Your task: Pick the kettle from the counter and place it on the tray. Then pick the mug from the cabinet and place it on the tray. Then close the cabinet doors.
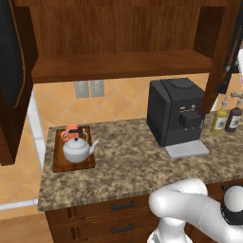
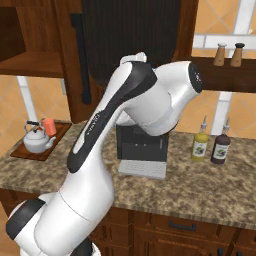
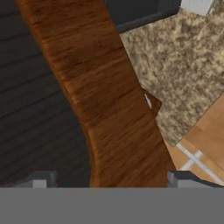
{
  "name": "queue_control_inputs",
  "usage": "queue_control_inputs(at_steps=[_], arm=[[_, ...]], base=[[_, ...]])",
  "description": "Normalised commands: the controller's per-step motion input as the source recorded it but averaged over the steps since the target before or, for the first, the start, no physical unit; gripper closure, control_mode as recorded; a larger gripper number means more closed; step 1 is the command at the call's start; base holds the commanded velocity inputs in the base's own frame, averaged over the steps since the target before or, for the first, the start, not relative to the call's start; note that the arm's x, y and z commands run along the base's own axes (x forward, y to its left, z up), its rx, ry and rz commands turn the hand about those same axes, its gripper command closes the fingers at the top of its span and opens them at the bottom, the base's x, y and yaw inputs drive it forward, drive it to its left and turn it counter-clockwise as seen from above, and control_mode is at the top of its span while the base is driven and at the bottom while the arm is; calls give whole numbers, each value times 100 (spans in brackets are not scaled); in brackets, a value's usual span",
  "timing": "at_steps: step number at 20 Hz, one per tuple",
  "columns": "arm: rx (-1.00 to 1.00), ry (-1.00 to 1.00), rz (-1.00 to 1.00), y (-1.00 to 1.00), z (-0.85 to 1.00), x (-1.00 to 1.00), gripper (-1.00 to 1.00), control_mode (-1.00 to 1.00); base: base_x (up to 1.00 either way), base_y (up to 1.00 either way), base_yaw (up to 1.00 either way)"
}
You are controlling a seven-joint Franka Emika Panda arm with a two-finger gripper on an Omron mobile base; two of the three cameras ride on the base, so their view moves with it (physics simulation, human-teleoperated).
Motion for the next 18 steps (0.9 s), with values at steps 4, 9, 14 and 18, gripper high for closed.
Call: queue_control_inputs(at_steps=[4, 9, 14, 18], arm=[[-10, 0, -12, 47, 0, 61, -100, -100], [-10, 0, -16, 31, 0, 79, -100, -100], [-10, 0, -16, 28, -3, 81, -100, -100], [-7, -1, -15, 28, -12, 73, -100, -100]], base=[[0, 0, 0], [0, 0, 0], [0, 0, 0], [0, 0, 0]])
